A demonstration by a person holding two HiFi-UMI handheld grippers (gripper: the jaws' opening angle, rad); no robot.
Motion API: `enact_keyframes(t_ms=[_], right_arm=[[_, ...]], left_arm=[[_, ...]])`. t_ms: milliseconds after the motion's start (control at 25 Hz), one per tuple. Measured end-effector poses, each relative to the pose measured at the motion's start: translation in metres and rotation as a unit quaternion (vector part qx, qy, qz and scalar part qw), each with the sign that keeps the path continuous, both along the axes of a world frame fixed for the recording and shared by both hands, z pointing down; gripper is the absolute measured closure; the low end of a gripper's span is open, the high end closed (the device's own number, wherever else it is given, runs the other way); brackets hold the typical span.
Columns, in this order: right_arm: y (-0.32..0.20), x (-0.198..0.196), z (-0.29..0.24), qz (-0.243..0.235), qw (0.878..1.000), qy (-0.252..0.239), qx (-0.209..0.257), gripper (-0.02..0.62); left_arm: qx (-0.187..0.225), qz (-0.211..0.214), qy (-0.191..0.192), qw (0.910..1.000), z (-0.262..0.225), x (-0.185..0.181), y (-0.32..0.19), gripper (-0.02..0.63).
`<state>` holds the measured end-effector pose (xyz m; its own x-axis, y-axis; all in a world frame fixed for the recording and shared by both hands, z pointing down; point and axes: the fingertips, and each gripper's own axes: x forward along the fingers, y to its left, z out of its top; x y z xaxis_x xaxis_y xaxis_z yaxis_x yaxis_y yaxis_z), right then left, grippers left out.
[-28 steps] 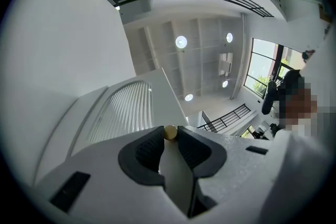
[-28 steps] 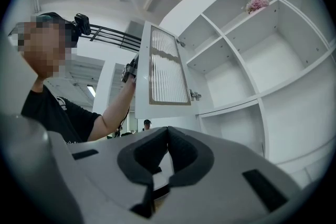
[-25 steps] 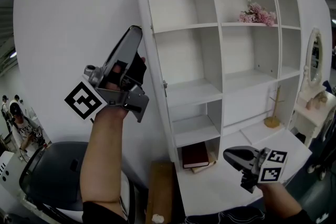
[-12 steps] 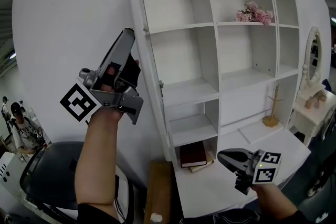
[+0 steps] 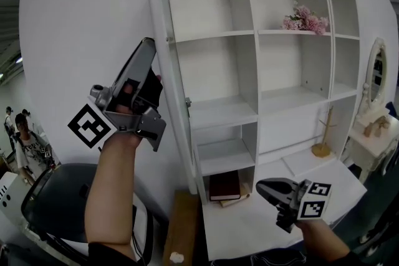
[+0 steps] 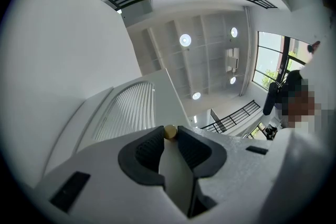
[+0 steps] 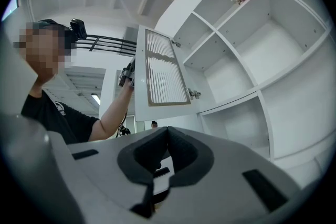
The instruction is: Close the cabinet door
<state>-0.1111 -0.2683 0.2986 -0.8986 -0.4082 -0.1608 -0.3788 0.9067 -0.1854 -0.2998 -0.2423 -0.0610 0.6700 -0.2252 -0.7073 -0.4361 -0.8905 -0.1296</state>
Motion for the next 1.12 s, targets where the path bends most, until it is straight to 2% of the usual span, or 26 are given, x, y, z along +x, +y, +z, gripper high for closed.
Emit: enact_keyframes(t_ms=[320, 520, 800, 1120], right_arm=[[-0.007, 0.009, -0.012, -0.017, 1.0, 0.006, 0.009, 0.589], [-0.025, 0.029, -0.013, -0.024, 1.0, -0.001, 0.007, 0.589], [-0.037, 0.045, -0.018, -0.037, 0.999, -0.005, 0.013, 0.589], [-0.041, 0.061, -0.016, -0.039, 0.999, -0.005, 0.016, 0.589]], left_arm=[[0.008, -0.026, -0.001, 0.9996, -0.001, 0.012, 0.004, 0.522], [0.015, -0.056, -0.01, 0.9982, -0.001, 0.037, -0.007, 0.522], [0.026, -0.107, -0.033, 0.9933, -0.003, 0.066, -0.016, 0.522], [0.041, -0.14, -0.048, 0.9881, 0.0, 0.087, -0.023, 0.523]])
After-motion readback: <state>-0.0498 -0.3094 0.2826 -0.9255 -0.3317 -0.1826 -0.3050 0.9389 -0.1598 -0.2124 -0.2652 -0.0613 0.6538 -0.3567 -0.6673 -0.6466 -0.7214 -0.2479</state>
